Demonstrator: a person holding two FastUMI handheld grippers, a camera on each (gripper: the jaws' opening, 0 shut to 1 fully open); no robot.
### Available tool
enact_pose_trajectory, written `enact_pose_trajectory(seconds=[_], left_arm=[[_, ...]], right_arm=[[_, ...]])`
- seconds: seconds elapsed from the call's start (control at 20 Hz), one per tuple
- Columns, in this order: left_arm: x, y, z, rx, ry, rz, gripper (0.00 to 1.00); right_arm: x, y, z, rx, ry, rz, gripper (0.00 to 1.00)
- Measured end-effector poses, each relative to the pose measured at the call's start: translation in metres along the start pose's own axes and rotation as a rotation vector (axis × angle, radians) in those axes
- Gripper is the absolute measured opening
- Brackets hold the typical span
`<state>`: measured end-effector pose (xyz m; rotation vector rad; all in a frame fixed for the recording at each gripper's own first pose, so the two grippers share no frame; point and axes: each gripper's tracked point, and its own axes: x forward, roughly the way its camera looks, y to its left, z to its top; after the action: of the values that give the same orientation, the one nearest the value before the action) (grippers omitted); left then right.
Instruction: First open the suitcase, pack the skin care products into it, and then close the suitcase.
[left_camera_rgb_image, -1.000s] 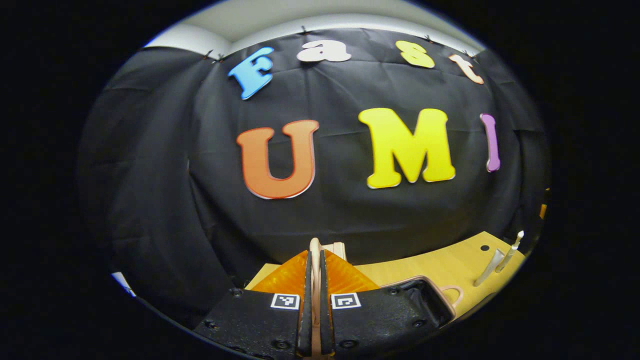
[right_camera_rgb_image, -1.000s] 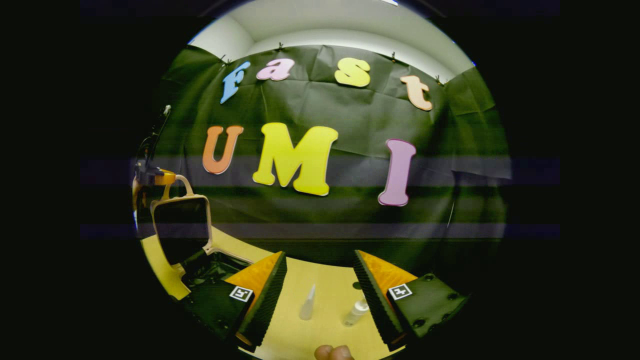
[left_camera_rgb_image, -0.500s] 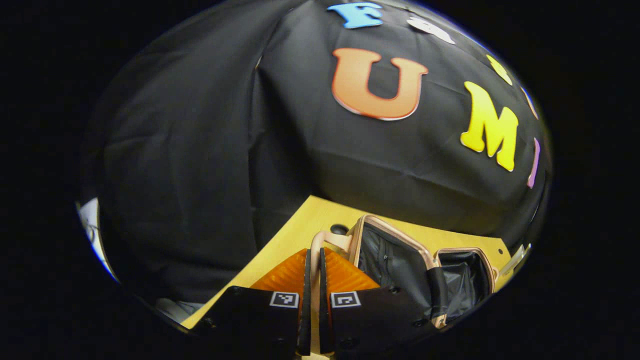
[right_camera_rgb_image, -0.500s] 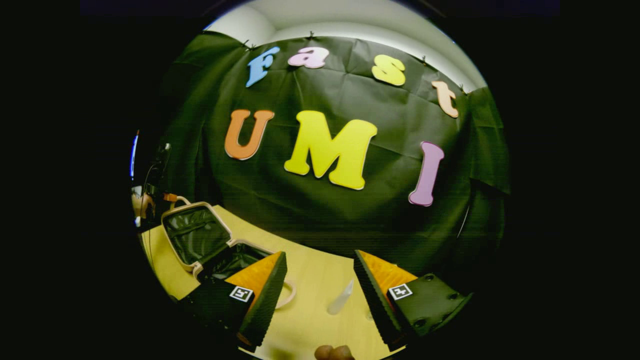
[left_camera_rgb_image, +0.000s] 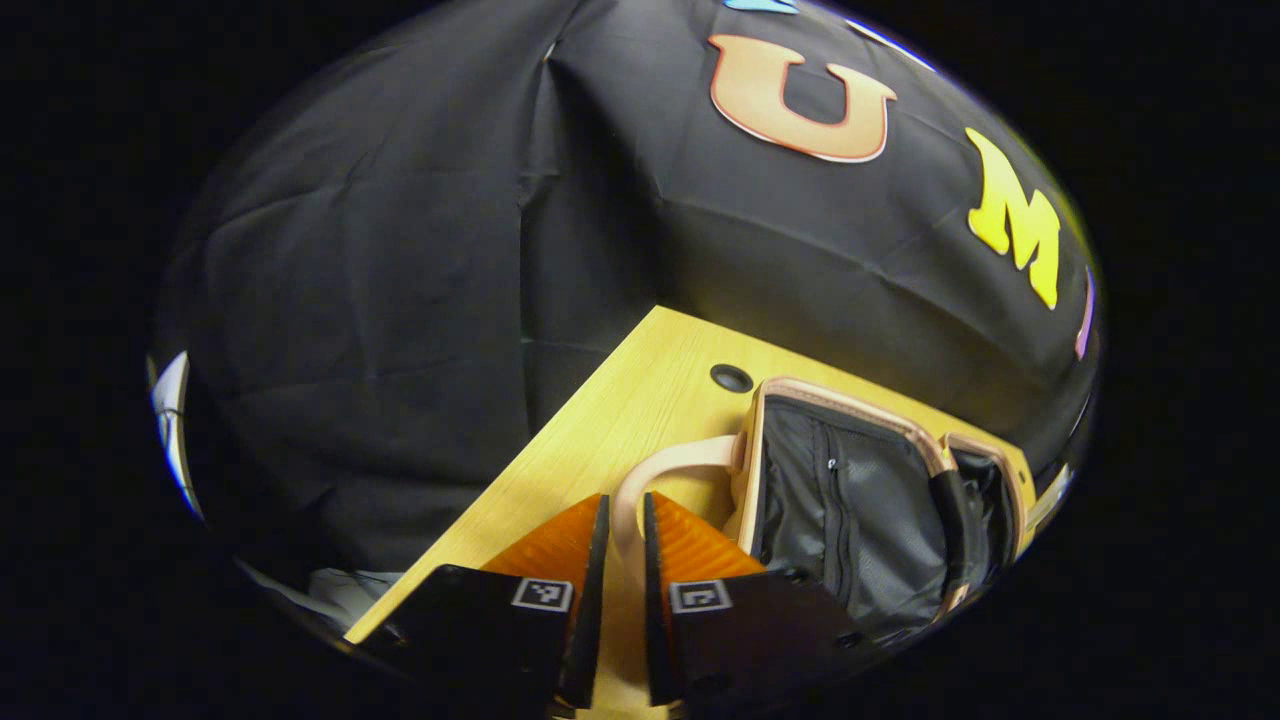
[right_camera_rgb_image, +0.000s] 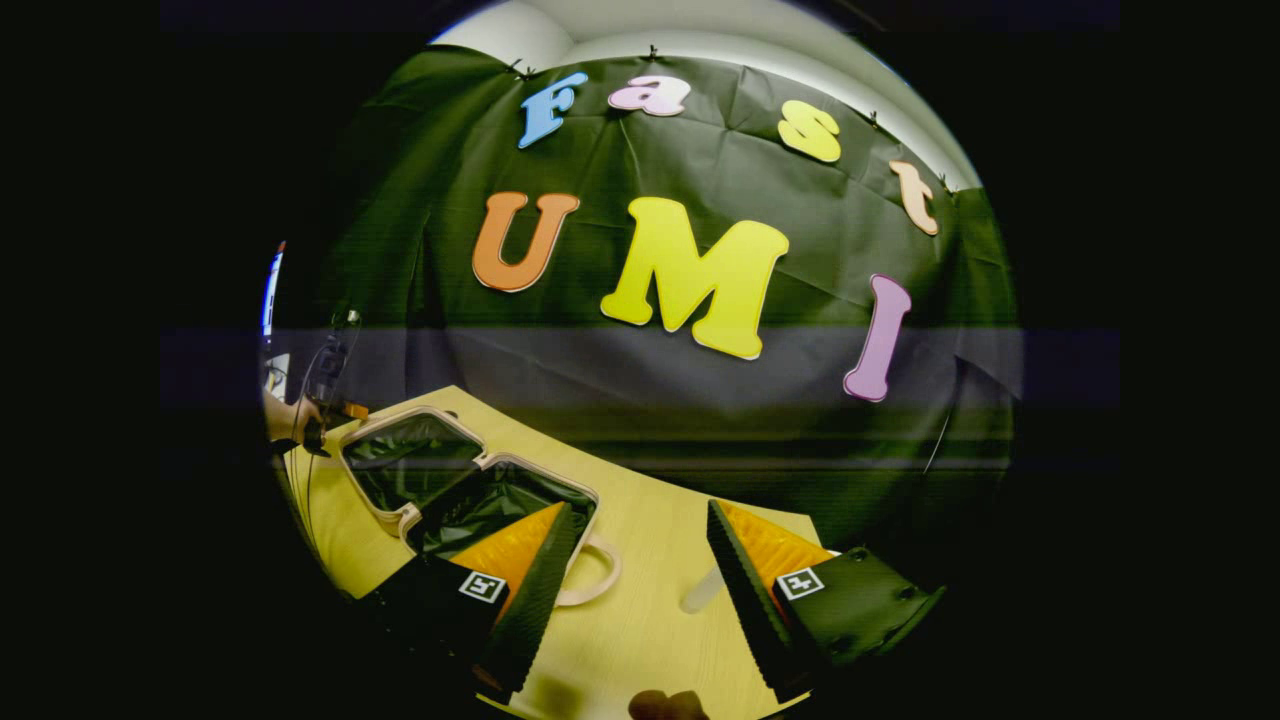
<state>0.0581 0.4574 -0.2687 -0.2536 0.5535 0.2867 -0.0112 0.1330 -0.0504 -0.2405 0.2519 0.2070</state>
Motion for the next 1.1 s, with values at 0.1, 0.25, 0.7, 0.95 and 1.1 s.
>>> enact_pose_trajectory(seconds=[0.1, 0.25, 0.7, 0.95, 1.1], left_arm=[[-0.012, -0.006, 0.015, 0.029, -0.043, 0.038, 0.55], [-0.051, -0.043, 0.047, 0.049, -0.141, 0.008, 0.83], [-0.185, -0.253, 0.082, 0.091, -0.371, -0.114, 0.96], [-0.227, -0.396, 0.025, 0.219, -0.360, -0.298, 0.96], [-0.237, -0.482, -0.032, 0.267, -0.291, -0.431, 0.96]], right_arm=[[0.002, -0.004, -0.004, 0.014, 0.003, 0.000, 0.80], [0.003, -0.019, -0.008, 0.037, -0.002, -0.007, 0.80], [-0.006, -0.117, -0.032, 0.131, -0.040, -0.105, 0.79], [-0.017, -0.171, -0.067, 0.161, -0.012, -0.142, 0.78], [-0.030, -0.202, -0.090, 0.171, 0.020, -0.173, 0.80]])
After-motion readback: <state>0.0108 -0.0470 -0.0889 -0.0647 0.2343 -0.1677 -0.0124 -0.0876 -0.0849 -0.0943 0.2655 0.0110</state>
